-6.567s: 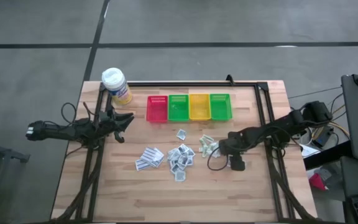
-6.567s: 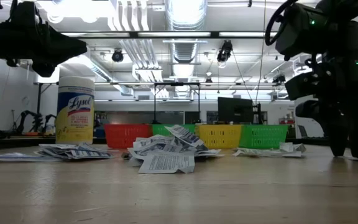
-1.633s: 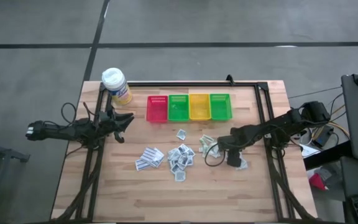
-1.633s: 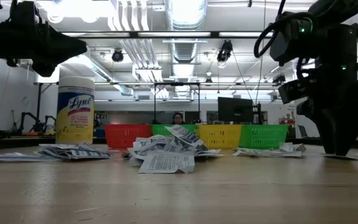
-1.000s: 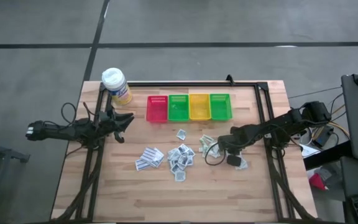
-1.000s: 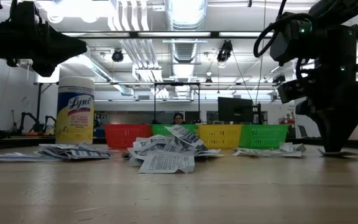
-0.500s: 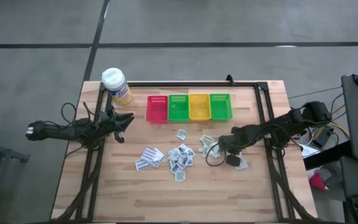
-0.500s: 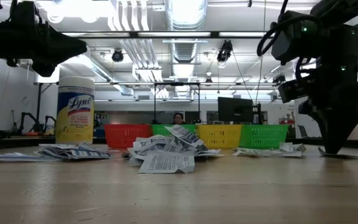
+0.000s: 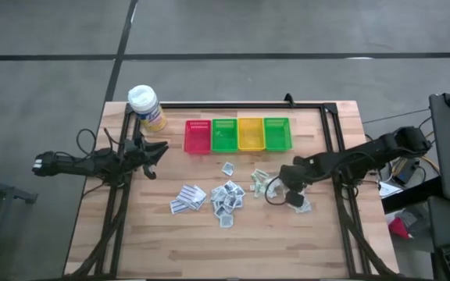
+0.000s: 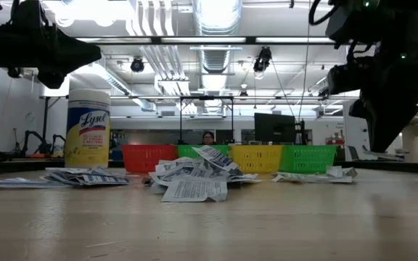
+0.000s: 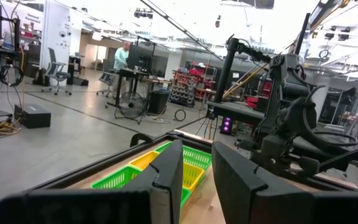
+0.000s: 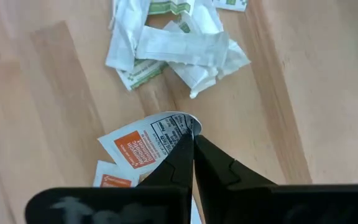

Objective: Pick & Place First Aid Supplies
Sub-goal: Put the ointment pack into the red bin

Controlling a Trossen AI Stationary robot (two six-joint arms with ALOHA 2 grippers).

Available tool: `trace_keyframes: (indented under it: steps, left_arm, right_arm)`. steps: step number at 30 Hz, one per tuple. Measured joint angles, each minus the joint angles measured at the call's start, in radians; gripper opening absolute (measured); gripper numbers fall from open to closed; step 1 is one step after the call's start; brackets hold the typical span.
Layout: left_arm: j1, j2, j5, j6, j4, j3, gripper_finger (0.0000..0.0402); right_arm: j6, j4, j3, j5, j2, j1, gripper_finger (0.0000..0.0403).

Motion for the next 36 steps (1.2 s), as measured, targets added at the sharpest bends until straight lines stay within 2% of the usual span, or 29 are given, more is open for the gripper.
trace_keyframes:
  steps: [8,15,23,36]
  left_arm:
    - [0.000,0.000,0.002,0.000,0.001,0.000,0.0083]
    - [0.000,0.000,0.003,-0.002,0.008,0.000,0.0083]
    - [0.000,0.000,0.003,-0.003,0.007,0.000,0.0083]
    - [0.000,0.000,0.003,-0.003,0.007,0.000,0.0083]
  right_arm:
    - [-0.004,0.012,-0.007,-0.050,-0.089,0.000,0.0008]
    - [-0.027,0.122,-0.007,-0.102,-0.140,0.000,0.0008]
    - [-0.037,0.224,-0.007,-0.119,-0.139,0.000,0.0008]
    - [-0.039,0.241,-0.006,-0.133,-0.132,-0.001,0.0008]
